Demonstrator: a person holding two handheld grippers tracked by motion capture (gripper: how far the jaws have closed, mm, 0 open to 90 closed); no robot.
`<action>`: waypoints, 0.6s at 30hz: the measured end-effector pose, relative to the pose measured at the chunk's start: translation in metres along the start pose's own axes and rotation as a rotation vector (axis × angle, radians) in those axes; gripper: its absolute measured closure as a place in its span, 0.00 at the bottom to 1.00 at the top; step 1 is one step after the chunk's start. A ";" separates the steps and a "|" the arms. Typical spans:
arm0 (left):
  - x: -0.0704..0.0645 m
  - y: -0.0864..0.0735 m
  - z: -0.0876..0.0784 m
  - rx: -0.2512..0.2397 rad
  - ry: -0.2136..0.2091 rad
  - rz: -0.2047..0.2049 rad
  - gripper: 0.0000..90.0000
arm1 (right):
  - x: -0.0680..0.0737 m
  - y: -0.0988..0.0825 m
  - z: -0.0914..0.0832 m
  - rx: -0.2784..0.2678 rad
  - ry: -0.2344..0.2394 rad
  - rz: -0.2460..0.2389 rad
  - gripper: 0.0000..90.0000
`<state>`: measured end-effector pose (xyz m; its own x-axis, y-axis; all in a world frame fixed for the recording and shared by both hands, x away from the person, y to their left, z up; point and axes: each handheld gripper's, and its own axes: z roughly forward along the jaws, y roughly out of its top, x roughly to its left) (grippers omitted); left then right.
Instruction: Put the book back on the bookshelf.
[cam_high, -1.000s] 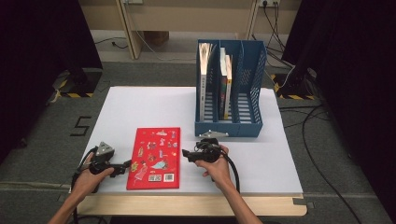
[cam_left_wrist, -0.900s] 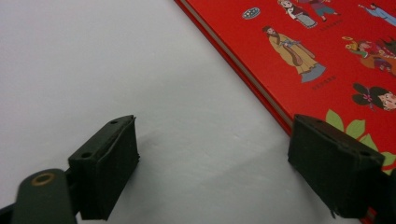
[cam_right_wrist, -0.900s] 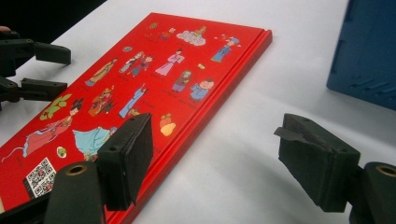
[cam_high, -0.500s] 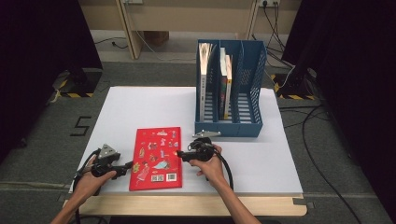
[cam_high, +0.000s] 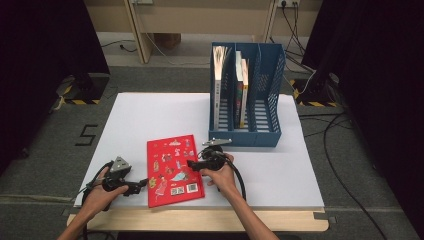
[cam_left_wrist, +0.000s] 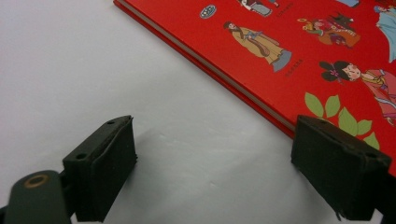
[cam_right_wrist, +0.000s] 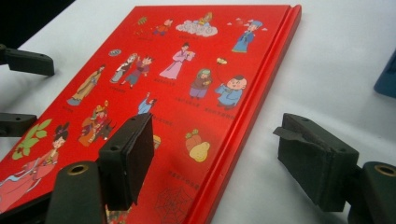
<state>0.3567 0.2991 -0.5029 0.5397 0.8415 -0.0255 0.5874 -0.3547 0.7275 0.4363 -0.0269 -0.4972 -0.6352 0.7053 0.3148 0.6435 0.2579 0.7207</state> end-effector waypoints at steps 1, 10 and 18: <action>0.000 0.000 0.000 -0.001 0.001 0.000 0.14 | 0.001 0.000 0.000 -0.001 -0.003 0.010 0.31; 0.000 0.000 0.000 0.000 0.005 -0.001 0.14 | 0.004 0.000 0.006 -0.015 0.058 0.064 0.31; -0.001 0.000 0.001 -0.003 0.009 -0.006 0.13 | 0.006 -0.007 0.005 -0.093 0.070 0.236 0.30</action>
<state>0.3567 0.2979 -0.5038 0.5303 0.8475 -0.0235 0.5889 -0.3483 0.7293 0.4306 -0.0213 -0.5038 -0.5024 0.6904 0.5206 0.7372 0.0274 0.6751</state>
